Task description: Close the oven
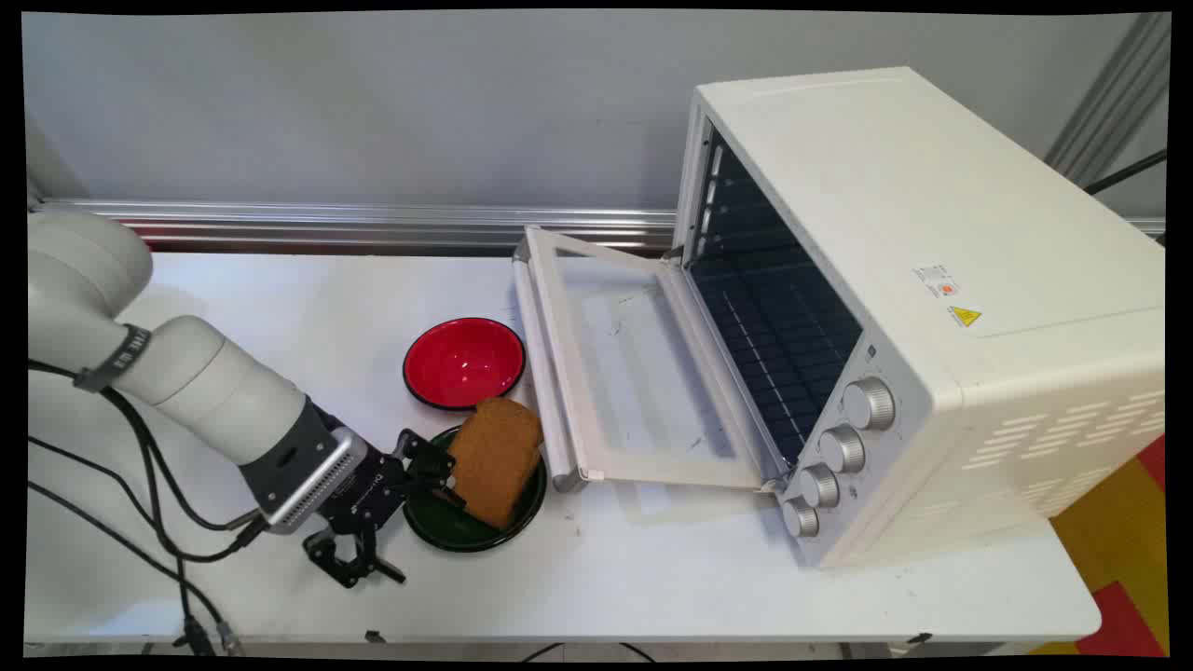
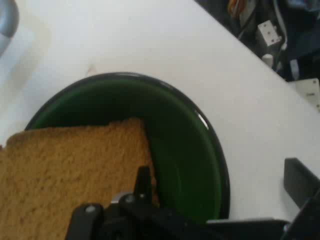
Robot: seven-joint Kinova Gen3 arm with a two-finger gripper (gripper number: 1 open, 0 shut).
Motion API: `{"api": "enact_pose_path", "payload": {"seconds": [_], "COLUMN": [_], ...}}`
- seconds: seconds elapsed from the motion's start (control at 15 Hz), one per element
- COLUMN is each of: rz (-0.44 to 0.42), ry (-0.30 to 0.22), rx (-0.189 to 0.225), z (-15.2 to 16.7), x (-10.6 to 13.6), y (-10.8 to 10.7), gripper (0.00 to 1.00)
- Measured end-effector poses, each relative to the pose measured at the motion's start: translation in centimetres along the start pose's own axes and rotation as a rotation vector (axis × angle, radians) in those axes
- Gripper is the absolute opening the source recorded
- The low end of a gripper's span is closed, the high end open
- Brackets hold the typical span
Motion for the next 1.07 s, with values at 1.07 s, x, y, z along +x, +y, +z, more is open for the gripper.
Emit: {"api": "enact_pose_path", "payload": {"seconds": [1.07], "rz": [-0.362], "ry": [0.042], "rx": [0.016], "z": [-8.0], "x": [1.2], "y": [-8.7], "gripper": [1.0]}}
